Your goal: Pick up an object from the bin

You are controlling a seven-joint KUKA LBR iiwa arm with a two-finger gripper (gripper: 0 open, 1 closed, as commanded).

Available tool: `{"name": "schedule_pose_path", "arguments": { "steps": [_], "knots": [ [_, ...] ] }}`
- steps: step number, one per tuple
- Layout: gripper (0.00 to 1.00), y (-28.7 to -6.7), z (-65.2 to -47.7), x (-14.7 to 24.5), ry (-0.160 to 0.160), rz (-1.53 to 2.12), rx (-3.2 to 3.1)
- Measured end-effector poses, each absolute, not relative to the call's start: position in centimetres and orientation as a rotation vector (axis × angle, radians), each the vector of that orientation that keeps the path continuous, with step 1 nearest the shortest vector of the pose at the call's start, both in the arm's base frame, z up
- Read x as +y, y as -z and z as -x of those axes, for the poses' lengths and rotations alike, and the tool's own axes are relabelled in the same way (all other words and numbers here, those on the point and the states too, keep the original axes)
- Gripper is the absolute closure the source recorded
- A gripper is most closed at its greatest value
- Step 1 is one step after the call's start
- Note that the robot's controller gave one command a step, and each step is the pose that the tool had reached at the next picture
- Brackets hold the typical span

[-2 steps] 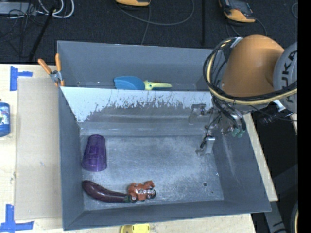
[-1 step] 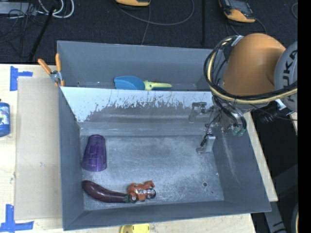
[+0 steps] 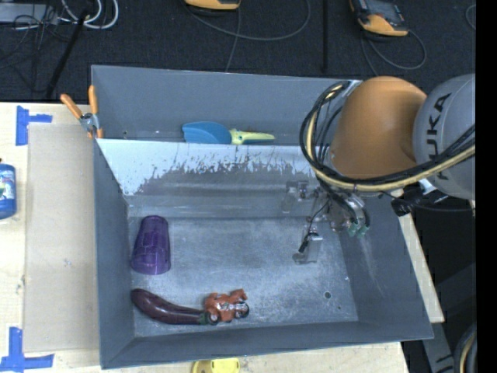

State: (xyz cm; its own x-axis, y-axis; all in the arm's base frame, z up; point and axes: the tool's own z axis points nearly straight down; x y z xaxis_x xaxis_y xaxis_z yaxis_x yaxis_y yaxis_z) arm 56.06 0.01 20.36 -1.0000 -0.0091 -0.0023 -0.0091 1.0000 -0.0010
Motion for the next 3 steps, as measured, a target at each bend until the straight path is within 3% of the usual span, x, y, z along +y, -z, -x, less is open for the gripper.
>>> {"name": "schedule_pose_path", "arguments": {
  "steps": [1,2,3],
  "knots": [
    [0.00,-19.3,-53.9,1.3,-0.007,-0.159,3.139],
    [0.00,-18.1,-53.6,1.6,0.002,-0.487,3.105],
    [0.00,-14.6,-50.5,5.1,-0.001,-0.181,3.134]
  ]
}}
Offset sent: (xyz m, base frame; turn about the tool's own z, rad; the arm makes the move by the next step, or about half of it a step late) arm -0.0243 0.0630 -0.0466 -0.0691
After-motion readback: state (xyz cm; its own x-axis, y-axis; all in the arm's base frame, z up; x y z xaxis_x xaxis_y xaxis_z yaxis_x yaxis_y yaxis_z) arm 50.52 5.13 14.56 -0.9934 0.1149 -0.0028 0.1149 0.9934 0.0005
